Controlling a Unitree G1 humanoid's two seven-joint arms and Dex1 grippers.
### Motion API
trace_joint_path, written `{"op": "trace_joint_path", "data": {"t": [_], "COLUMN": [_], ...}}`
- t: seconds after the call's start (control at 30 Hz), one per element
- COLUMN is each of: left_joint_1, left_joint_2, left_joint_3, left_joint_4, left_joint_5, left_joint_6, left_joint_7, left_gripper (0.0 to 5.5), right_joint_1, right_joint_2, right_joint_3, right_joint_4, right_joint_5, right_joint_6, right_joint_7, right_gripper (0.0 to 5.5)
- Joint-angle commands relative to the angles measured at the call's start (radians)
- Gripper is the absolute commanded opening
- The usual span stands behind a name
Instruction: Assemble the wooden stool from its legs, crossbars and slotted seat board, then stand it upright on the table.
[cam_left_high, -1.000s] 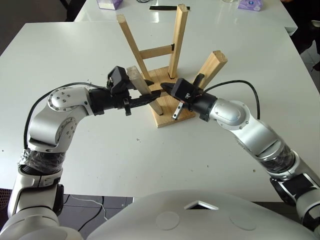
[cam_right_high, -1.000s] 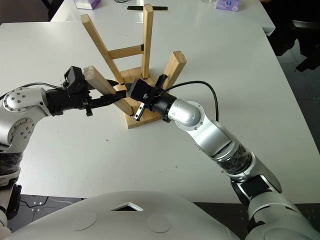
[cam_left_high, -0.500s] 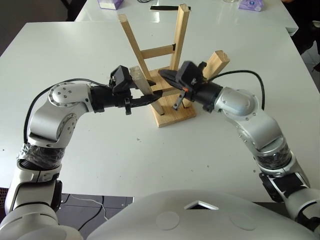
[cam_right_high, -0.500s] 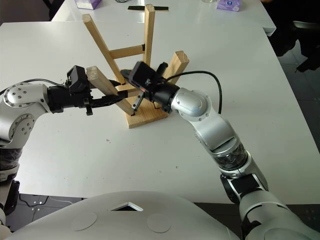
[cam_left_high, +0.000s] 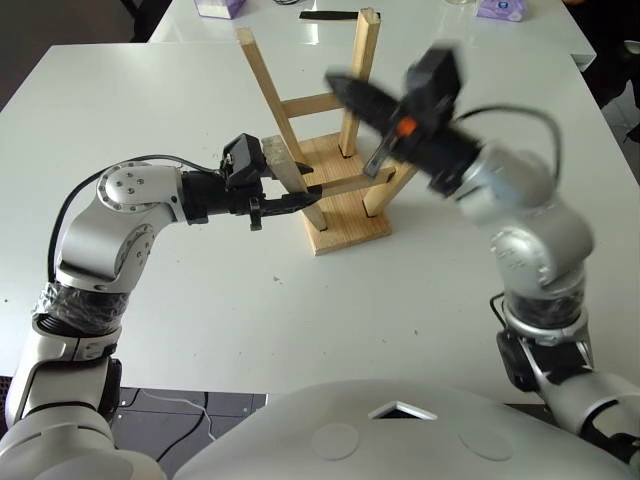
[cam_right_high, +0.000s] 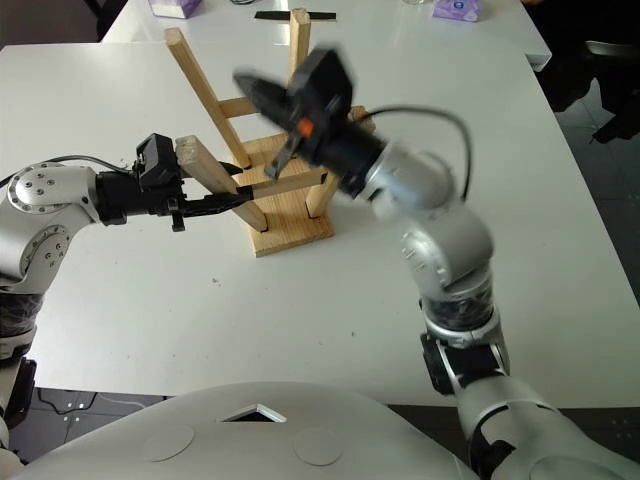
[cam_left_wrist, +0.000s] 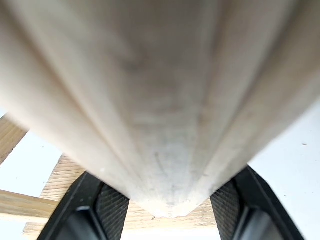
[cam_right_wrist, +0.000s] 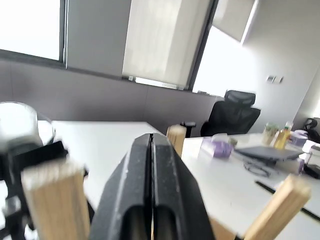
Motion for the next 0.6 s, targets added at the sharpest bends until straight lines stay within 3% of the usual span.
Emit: {"op": "trace_joint_path", "data": {"t": [0.03, 0.13, 0.27, 0.4, 0.47, 0.6], "left_joint_1": [0.046, 0.011, -0.034, -0.088, -0.105, -0.109], "left_joint_2": [0.061, 0.063, 0.043, 0.000, -0.027, -0.052], "left_joint_3": [-0.112, -0.138, -0.139, -0.180, -0.201, -0.203], "left_joint_4": [0.062, 0.123, 0.188, 0.242, 0.244, 0.241], "left_joint_5": [0.098, 0.141, 0.136, 0.155, 0.154, 0.149], "left_joint_6": [0.004, -0.077, -0.126, -0.160, -0.157, -0.144], "left_joint_7": [-0.131, -0.183, -0.226, -0.247, -0.254, -0.245], "left_gripper": [2.05, 2.05, 2.05, 2.05, 2.05, 2.05], "right_joint_1": [-0.051, 0.081, 0.260, 0.339, 0.290, 0.256], "right_joint_2": [-0.237, -0.358, -0.336, -0.149, -0.041, -0.043], "right_joint_3": [-0.293, -0.246, -0.127, 0.124, 0.169, 0.178], "right_joint_4": [0.167, 0.229, 0.092, -0.147, -0.164, -0.075], "right_joint_5": [-0.003, -0.097, -0.024, 0.112, 0.144, 0.031], "right_joint_6": [0.014, 0.006, 0.028, 0.093, 0.134, 0.137], "right_joint_7": [0.008, 0.082, 0.189, 0.132, 0.050, 0.026], "right_gripper": [0.00, 0.00, 0.00, 0.00, 0.00, 0.00]}}
